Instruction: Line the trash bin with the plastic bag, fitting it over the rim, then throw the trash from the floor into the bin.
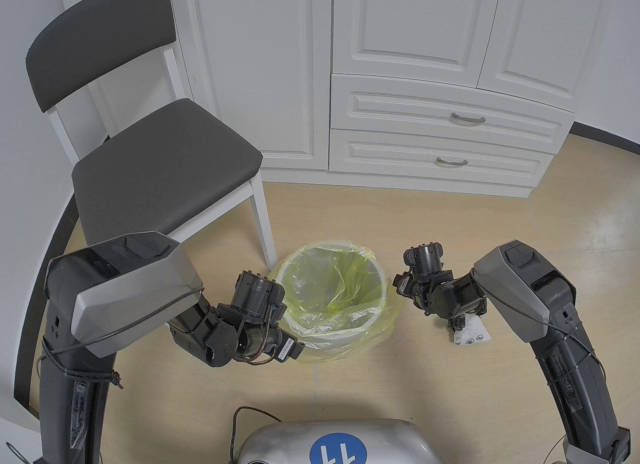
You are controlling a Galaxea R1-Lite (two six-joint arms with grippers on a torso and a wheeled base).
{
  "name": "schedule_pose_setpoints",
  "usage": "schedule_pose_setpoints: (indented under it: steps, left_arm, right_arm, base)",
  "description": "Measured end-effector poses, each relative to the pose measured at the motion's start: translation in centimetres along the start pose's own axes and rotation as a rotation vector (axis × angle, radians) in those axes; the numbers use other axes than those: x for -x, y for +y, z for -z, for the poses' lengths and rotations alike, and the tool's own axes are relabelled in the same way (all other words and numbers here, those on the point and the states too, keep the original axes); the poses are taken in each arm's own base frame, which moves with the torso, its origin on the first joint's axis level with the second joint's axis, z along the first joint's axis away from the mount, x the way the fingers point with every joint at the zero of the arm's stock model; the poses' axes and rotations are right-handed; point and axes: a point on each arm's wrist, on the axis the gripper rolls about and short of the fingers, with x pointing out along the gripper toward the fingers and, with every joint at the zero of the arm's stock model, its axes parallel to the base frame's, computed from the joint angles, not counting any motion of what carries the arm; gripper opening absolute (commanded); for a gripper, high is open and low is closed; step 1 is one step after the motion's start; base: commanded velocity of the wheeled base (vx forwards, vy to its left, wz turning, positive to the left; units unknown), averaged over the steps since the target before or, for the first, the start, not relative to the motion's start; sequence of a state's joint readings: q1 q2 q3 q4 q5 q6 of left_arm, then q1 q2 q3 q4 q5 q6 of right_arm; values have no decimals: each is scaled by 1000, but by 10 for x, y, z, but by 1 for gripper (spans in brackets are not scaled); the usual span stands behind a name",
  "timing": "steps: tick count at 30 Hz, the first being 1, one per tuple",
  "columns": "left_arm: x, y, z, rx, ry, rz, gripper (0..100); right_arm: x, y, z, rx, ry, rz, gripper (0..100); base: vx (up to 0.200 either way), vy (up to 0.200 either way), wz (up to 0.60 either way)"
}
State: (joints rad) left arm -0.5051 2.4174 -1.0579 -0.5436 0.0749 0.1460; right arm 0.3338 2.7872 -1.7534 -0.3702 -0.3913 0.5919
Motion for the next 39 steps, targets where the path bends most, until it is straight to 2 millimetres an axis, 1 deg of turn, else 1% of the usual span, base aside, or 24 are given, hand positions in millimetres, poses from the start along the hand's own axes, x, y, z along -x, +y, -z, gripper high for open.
schedule_pose_setpoints:
  steps: [4, 7, 12, 16, 19, 21, 25, 28, 36, 39]
  left_arm:
    - [-17, 9, 3, 16, -6, 5, 100]
    - [-27, 16, 3, 25, -12, 11, 100]
    - [-41, 27, -11, 14, -52, 5, 100]
    - [-52, 57, -23, -68, -79, -22, 100]
    - [-59, 94, -24, -103, -105, -10, 100]
    - [-62, 113, -21, -97, -119, 15, 100]
    - [-72, 134, -15, -89, -159, 98, 100]
    - [-82, 146, -12, -80, -182, 117, 100]
    - [-112, 154, -10, -76, -202, 163, 100]
    - [-123, 152, -8, -71, -187, 190, 100]
  right_arm:
    - [0, 0, 0, 0, 1, 0, 100]
    - [0, 0, 0, 0, 0, -1, 100]
    - [0, 0, 0, -2, -1, -1, 100]
    - [0, -1, -1, -4, -1, 1, 100]
    - [0, -1, -2, -5, -2, 2, 100]
    - [-1, -2, -2, -6, -2, 1, 100]
    - [-1, -2, -3, -7, -2, 0, 100]
    - [-1, -2, -3, -7, -1, -1, 100]
    - [-1, -2, -3, -9, -1, -5, 100]
    - [-1, -2, -4, -11, 1, -13, 100]
  base:
    - [0, 0, 0]
    - [0, 0, 0]
    - [0, 0, 0]
    - [0, 0, 0]
    - [0, 0, 0]
    - [0, 0, 0]
    - [0, 0, 0]
    - [0, 0, 0]
    - [0, 0, 0]
    - [0, 0, 0]
